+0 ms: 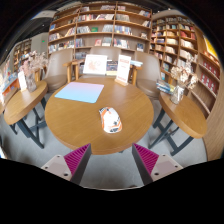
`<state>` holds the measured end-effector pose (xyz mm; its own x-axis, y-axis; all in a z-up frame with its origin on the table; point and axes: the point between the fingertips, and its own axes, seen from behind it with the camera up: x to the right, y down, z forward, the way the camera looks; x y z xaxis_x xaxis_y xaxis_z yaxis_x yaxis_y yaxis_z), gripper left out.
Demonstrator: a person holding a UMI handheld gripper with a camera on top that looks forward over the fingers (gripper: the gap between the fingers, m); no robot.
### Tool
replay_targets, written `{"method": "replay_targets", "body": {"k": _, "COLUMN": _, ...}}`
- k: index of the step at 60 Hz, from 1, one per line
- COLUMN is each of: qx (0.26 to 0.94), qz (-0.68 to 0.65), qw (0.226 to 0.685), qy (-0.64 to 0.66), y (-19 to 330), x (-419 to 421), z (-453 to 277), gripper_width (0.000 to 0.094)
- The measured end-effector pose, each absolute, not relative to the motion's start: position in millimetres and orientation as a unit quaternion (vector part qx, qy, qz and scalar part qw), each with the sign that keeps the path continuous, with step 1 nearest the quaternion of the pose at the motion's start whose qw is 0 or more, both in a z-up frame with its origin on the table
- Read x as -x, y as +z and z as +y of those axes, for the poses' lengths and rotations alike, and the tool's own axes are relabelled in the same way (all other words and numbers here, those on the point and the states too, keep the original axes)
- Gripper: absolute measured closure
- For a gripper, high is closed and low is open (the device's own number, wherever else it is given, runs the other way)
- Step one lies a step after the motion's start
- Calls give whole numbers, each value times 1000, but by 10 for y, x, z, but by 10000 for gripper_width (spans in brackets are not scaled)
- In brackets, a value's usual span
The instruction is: Arrange mouse
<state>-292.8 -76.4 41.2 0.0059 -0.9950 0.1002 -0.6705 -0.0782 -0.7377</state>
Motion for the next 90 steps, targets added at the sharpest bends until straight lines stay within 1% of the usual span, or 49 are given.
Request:
{"method": "replay_targets", "body": {"k": 10, "qx": 653, "qz": 624, "qw": 272, "qy": -334, "y": 331, "x": 2783, "z": -833, "gripper_width": 78}}
{"method": "replay_targets", "body": {"k": 15, "qx": 644, "qz": 621, "qw": 297, "qy": -334, "y": 291, "x": 2668, "z": -786, "gripper_width": 78}}
{"method": "replay_targets", "body": {"k": 30, "qx": 619, "qz": 610, "qw": 348, "qy": -351, "y": 211, "x": 2293, "z": -782, "gripper_width": 74}}
{"method": "replay_targets", "body": {"k": 47, "qx": 617, "qz": 603, "qw": 349, "qy": -366, "y": 105, "x": 1951, "z": -837, "gripper_width": 75}}
{"method": "replay_targets", "body": {"k": 69, "qx": 619, "qz": 621, "qw": 327, "qy": -352, "y": -103, "x": 1537, "z": -903, "gripper_width": 76}}
{"method": "replay_targets", "body": {"k": 73, "qx": 616, "qz": 626, "qw": 331, "qy": -344, "y": -111, "x": 1499, "z": -895, "gripper_width": 86}}
{"method": "replay_targets", "body": {"k": 90, "qx": 608, "qz": 641, "qw": 317, "qy": -344, "y": -122, "x": 1240, "z": -1040, "gripper_width": 87}}
